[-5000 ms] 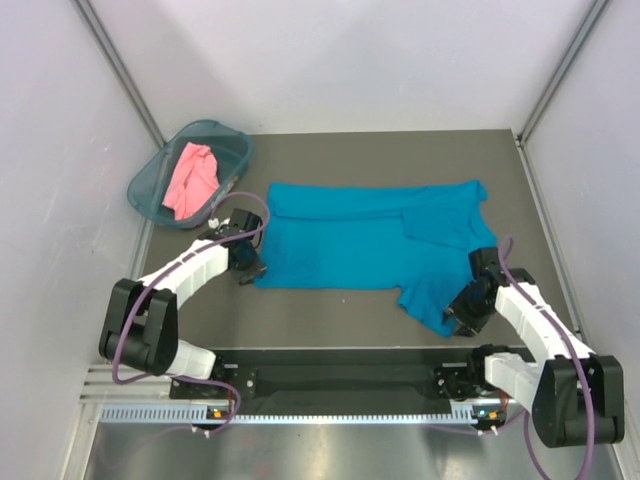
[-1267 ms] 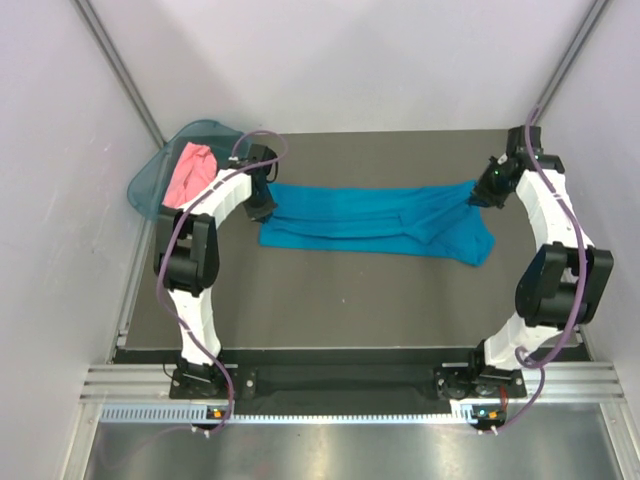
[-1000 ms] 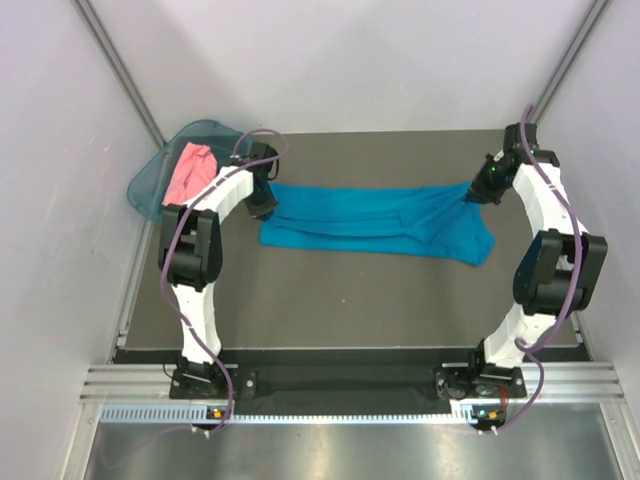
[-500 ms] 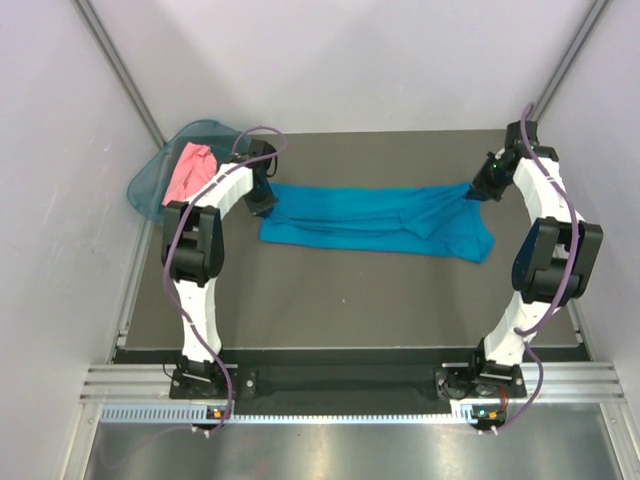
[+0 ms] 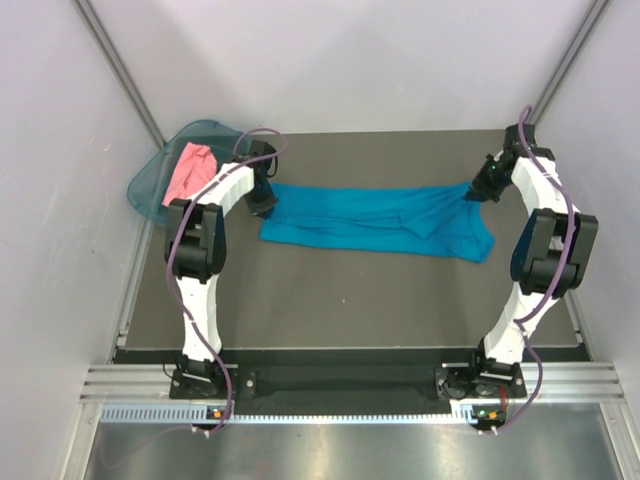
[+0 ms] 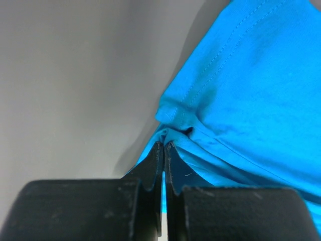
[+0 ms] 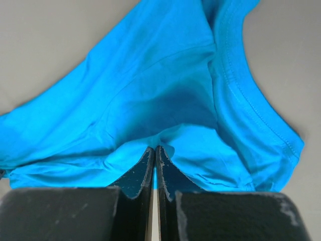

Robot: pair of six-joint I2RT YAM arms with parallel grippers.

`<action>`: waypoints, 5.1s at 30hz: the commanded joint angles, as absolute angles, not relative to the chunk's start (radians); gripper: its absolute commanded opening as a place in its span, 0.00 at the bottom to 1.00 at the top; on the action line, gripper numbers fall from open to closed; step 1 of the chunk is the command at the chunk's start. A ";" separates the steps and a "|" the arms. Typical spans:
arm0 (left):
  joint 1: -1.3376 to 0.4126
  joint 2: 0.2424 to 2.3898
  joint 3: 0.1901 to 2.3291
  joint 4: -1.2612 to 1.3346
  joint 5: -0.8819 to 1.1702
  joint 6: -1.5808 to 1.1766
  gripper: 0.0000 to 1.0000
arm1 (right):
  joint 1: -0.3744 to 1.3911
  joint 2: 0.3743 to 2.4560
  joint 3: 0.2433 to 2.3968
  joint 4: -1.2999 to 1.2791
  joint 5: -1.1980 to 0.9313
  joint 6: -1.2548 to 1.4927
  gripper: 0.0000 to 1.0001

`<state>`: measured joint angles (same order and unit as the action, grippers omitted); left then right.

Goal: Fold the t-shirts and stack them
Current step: Fold the tshirt

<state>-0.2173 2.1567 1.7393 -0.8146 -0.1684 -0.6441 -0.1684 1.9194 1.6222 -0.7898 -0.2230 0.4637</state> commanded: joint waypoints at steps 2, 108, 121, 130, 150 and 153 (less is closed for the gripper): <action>-0.204 2.171 1.789 -0.818 -0.160 -0.638 0.00 | -0.192 1.930 1.684 -0.753 -0.230 0.462 0.01; -0.202 1.930 1.476 -0.574 -0.094 -0.496 0.53 | -0.008 1.684 1.278 -0.704 -0.311 0.342 0.62; -0.189 1.991 1.453 -0.531 -0.031 -0.500 0.42 | -0.008 1.637 1.230 -0.696 -0.304 0.353 0.62; -0.189 1.990 1.431 -0.526 -0.020 -0.500 0.38 | -0.008 1.628 1.209 -0.693 -0.281 0.374 0.62; -0.189 1.841 1.293 -0.564 -0.045 -0.503 0.00 | 0.026 1.815 1.204 -0.494 -0.405 0.653 0.45; -0.189 1.836 1.273 -0.568 -0.045 -0.505 0.00 | 0.029 1.824 1.192 -0.469 -0.403 0.676 0.45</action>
